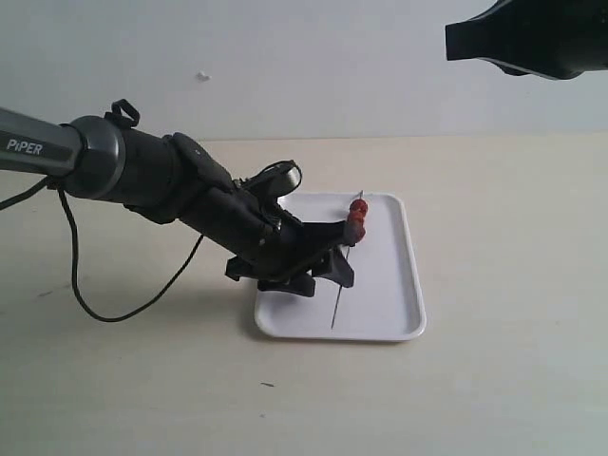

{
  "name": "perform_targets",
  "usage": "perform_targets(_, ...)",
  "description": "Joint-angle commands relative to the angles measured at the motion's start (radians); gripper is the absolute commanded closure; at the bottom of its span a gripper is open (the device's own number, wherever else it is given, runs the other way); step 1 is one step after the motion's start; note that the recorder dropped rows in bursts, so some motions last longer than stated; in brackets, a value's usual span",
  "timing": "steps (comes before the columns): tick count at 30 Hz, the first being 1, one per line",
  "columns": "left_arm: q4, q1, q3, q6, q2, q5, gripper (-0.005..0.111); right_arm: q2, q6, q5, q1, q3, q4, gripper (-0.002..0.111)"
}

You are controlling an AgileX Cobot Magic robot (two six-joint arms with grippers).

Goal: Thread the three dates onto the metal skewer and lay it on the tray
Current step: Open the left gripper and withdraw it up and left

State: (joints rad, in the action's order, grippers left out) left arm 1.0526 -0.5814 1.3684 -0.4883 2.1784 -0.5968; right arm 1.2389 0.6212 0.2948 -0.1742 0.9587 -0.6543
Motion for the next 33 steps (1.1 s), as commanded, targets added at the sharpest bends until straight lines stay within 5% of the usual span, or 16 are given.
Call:
perform_targets(1,-0.002,0.001,0.005,-0.005,-0.004,-0.004,0.065,-0.005,0.01,-0.006,-0.001,-0.005,-0.003,0.108)
perform_targets(4,-0.002,0.001,0.005,-0.007,-0.004,-0.004,0.104,-0.005,0.01,-0.006,-0.001,-0.005,-0.003,0.108)
perform_targets(5,-0.002,0.001,0.005,-0.012,-0.004,-0.004,0.105,-0.005,0.01,-0.006,-0.001,-0.005,-0.003,0.108)
perform_targets(9,0.003,0.001,0.005,-0.012,-0.004,-0.004,0.093,-0.005,0.01,-0.006,-0.001,-0.005,-0.003,0.108)
perform_targets(17,0.005,0.001,0.005,-0.008,-0.004,-0.006,0.043,-0.005,0.01,-0.006,-0.001,-0.005,-0.003,0.108)
perform_targets(21,0.005,0.003,0.005,-0.006,-0.005,-0.006,0.04,-0.005,0.012,-0.006,-0.001,-0.005,-0.005,0.108)
perform_targets(23,0.005,0.009,0.005,-0.006,-0.012,-0.002,0.045,-0.005,0.012,-0.009,-0.001,-0.005,-0.005,0.108)
perform_targets(30,-0.07,0.042,0.005,-0.126,-0.133,-0.017,0.106,-0.005,0.068,-0.012,-0.001,-0.005,-0.002,0.108)
perform_targets(33,-0.091,0.036,-0.071,-0.205,-0.272,0.096,0.107,-0.008,0.091,-0.053,-0.001,-0.027,-0.001,0.108)
